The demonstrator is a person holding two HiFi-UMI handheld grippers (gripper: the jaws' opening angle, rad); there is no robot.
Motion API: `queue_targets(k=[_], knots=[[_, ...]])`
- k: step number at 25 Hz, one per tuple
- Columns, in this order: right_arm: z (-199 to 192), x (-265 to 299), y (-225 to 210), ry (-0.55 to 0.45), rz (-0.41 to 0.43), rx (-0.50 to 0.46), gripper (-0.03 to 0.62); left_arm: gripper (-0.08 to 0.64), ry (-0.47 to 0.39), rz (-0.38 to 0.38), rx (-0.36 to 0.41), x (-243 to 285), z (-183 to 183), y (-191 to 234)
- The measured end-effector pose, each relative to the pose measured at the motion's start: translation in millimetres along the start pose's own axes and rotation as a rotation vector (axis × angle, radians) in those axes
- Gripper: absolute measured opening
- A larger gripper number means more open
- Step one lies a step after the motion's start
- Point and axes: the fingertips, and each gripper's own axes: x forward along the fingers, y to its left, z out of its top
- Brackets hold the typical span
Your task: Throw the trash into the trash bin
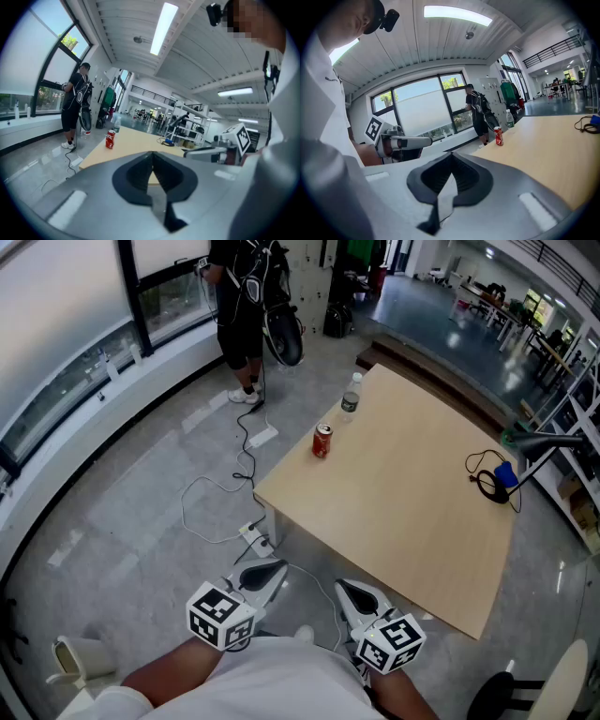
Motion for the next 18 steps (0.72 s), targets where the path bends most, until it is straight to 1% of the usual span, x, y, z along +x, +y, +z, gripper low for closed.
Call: queue_targets(k=[11,14,18], knots=[[0,-2,0,-0.002,-0.015,0.002,0.002,0.009,-0.003,-0.005,0.010,-2,2,-1],[6,-2,3,-0.027,0.000,0.002,0.002,0.009,-0.004,-0.003,0.008,-3,2,1],[15,5,11,-0.058,0.017,-0.031,0.003,0.009,-0.006,0.001,0.006,-7,4,8]])
